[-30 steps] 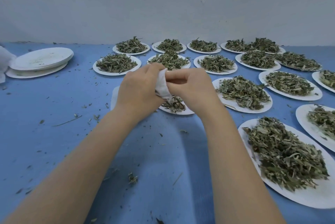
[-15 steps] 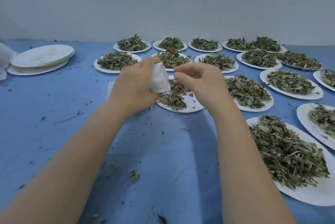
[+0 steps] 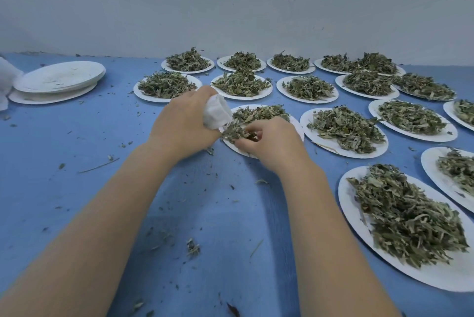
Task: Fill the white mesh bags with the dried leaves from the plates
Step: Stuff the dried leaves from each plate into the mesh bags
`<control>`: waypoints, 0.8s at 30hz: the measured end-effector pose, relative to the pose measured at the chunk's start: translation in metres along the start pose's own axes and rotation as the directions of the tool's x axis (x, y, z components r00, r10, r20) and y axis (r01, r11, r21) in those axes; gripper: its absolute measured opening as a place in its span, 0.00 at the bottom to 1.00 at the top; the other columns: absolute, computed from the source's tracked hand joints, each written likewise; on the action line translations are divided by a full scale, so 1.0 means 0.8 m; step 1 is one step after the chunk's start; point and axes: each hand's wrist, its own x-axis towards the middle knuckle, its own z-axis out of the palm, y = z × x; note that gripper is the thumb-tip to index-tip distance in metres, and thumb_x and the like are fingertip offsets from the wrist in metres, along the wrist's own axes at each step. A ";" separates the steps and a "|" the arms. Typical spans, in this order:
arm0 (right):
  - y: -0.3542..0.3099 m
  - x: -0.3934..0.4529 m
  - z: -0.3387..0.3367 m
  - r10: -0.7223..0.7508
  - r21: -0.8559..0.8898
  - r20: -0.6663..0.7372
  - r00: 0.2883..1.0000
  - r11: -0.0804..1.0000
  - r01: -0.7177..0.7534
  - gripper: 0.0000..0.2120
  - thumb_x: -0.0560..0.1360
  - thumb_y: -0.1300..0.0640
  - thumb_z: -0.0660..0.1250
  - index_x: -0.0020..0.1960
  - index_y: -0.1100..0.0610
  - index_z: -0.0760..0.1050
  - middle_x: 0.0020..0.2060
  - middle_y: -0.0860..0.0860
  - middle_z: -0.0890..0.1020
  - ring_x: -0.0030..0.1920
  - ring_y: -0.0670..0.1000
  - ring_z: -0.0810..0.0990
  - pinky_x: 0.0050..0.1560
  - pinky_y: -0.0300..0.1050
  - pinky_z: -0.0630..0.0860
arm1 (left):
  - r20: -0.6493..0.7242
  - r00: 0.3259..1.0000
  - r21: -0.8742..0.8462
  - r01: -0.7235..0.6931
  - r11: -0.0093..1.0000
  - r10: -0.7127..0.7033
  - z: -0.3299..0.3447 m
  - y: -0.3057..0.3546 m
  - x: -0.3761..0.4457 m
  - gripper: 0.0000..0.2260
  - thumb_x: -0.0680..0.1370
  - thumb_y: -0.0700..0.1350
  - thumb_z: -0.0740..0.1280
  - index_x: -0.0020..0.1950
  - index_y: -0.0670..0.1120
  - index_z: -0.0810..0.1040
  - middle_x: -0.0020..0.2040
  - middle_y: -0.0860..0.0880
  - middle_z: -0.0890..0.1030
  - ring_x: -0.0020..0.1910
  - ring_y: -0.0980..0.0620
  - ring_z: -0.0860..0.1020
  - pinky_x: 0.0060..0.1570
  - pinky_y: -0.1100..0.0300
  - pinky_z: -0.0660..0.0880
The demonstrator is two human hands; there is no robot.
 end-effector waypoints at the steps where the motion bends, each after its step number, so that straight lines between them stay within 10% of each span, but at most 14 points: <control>1: 0.000 0.000 0.001 -0.016 0.013 -0.011 1.000 1.000 0.016 0.14 0.73 0.48 0.69 0.57 0.50 0.80 0.50 0.53 0.78 0.46 0.51 0.75 0.41 0.40 0.67 | 0.001 1.000 -0.005 0.006 1.000 -0.006 0.000 0.000 0.000 0.21 0.66 0.42 0.70 0.57 0.48 0.71 0.45 0.50 0.74 0.43 0.47 0.71 0.40 0.58 0.66; 10: 0.005 0.006 -0.006 -0.042 0.065 -0.135 0.990 0.997 0.051 0.11 0.75 0.58 0.67 0.34 0.56 0.75 0.24 0.48 0.69 0.26 0.46 0.65 0.28 0.30 0.65 | 0.031 0.999 0.204 -0.050 0.978 0.045 0.005 0.005 0.001 0.21 0.68 0.40 0.68 0.61 0.43 0.69 0.52 0.43 0.76 0.48 0.41 0.74 0.42 0.53 0.68; 24: -0.002 0.005 -0.015 -0.259 0.010 -0.228 0.939 0.963 0.269 0.05 0.72 0.65 0.66 0.43 0.63 0.81 0.45 0.56 0.80 0.45 0.53 0.76 0.43 0.44 0.66 | 0.162 0.957 0.360 -0.284 0.888 0.241 0.022 0.037 0.023 0.19 0.71 0.46 0.65 0.61 0.44 0.69 0.55 0.47 0.76 0.54 0.43 0.72 0.53 0.53 0.62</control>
